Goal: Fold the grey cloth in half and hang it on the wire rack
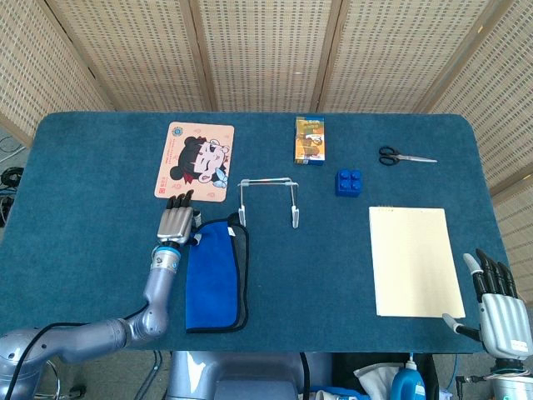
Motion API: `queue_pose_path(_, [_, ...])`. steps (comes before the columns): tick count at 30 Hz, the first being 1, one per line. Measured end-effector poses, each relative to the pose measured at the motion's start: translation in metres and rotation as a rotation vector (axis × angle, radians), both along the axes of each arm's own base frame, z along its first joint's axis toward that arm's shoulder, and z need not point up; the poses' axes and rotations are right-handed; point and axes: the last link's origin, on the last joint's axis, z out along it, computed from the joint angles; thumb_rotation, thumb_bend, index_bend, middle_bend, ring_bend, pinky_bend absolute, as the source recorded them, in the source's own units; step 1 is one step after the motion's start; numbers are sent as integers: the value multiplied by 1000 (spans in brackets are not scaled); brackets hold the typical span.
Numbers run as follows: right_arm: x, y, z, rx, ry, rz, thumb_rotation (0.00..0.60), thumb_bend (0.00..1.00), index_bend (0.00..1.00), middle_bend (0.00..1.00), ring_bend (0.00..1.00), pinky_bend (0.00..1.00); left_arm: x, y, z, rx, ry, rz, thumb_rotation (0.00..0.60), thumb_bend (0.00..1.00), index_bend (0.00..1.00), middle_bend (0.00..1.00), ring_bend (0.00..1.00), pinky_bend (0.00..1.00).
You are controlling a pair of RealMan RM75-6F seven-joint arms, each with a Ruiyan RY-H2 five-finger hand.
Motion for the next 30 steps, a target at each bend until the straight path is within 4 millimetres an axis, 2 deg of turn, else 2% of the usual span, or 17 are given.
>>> queue_pose_path(3, [0,0,0,0,-1,0,600,0,0,0,0,0,1,-1,3,5,-4,-13,600,535,786,0,0,0])
queue_pose_path(11, [1,1,1,-1,-6,3,600,0,0,0,0,0,4,-9,17,23,-56,-48,600,535,823,0,0,0])
queue_pose_path(23, [2,2,3,-3,-14,9,600,0,0,0,0,0,13,-28,54,88,-201,-133,600,537,850,0,0,0])
queue_pose_path(30, [2,3,4,-6,-20,9,600,0,0,0,0,0,27,-36,70,98,-261,-170,600,535,856,0,0,0])
